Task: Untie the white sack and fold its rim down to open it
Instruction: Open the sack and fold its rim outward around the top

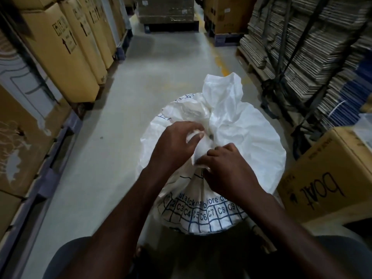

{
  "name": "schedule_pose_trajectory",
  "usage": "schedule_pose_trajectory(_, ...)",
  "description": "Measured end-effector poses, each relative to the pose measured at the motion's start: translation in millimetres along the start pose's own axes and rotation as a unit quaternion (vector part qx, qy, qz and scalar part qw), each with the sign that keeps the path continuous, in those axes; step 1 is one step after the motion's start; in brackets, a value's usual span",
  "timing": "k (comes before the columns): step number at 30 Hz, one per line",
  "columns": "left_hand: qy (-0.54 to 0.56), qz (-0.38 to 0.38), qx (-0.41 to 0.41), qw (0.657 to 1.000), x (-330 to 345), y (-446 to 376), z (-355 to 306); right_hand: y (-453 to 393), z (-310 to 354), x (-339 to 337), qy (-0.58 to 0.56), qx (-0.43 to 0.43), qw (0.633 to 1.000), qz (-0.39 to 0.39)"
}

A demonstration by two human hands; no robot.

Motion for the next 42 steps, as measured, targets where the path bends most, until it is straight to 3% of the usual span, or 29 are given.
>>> schedule_pose_trajectory(4, -0.096, 0.126, -0.024, 0.987, 27.2, 7.4, 17.6, 11.0, -13.0, 1.7, -0.002, 0.007, 0.994, 0.105)
schedule_pose_trajectory(8, -0.167, 0.172, -0.073, 0.968, 35.6, 16.3, 27.7, 26.4, -58.1, -14.6, -0.014, 0.124, 0.984, 0.129)
schedule_pose_trajectory(11, -0.242, 0.156, -0.071, 0.955, 34.3, 14.1, 23.2, 28.8, -68.6, -34.5, -0.075, 0.170, 0.982, -0.017)
schedule_pose_trajectory(13, -0.263, 0.158, -0.071, 0.949, 37.8, 11.2, 16.7, 23.5, -59.6, -44.4, -0.112, 0.141, 0.976, -0.124)
schedule_pose_trajectory(14, -0.259, 0.171, -0.073, 0.948, 41.4, 10.7, 12.7, 18.8, -51.6, -44.2, -0.122, 0.115, 0.976, -0.142)
schedule_pose_trajectory(17, -0.228, 0.220, -0.074, 0.945, 54.9, 10.9, 6.2, 5.0, -31.5, -23.3, -0.145, 0.054, 0.985, -0.076)
schedule_pose_trajectory(20, -0.192, 0.240, -0.096, 0.947, 59.8, 10.5, 12.7, -2.8, -34.3, -4.9, -0.143, 0.055, 0.988, -0.028)
schedule_pose_trajectory(27, -0.146, 0.144, -0.115, 0.972, 44.9, 3.4, 23.8, 7.0, -80.9, 7.9, -0.069, 0.198, 0.977, -0.037)
schedule_pose_trajectory(30, -0.106, 0.103, -0.100, 0.984, 41.8, 1.6, 27.3, 19.6, -94.7, 17.7, -0.040, 0.267, 0.963, 0.001)
schedule_pose_trajectory(34, -0.152, 0.086, -0.067, 0.982, 42.2, 6.7, 25.5, 32.4, -115.9, 29.8, -0.007, 0.348, 0.932, 0.102)
schedule_pose_trajectory(37, -0.185, 0.137, -0.075, 0.970, 46.4, 9.3, 39.4, 41.1, -122.3, 38.6, 0.037, 0.375, 0.908, 0.185)
schedule_pose_trajectory(40, -0.189, 0.262, -0.205, 0.924, 53.2, 23.9, 64.9, 44.7, -121.5, 46.1, 0.039, 0.383, 0.897, 0.218)
schedule_pose_trajectory(42, -0.177, 0.304, -0.258, 0.900, 52.0, 32.0, 68.5, 42.8, -119.2, 43.9, 0.031, 0.382, 0.898, 0.215)
Point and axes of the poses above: each hand's wrist, its own y-axis away from the middle knuckle, its own x-axis out of the palm, z = x × y, the point moved 7 cm from there along -y, towards the middle knuckle, and after that the axes turned 5 degrees about -z, right-handed, at the moved point
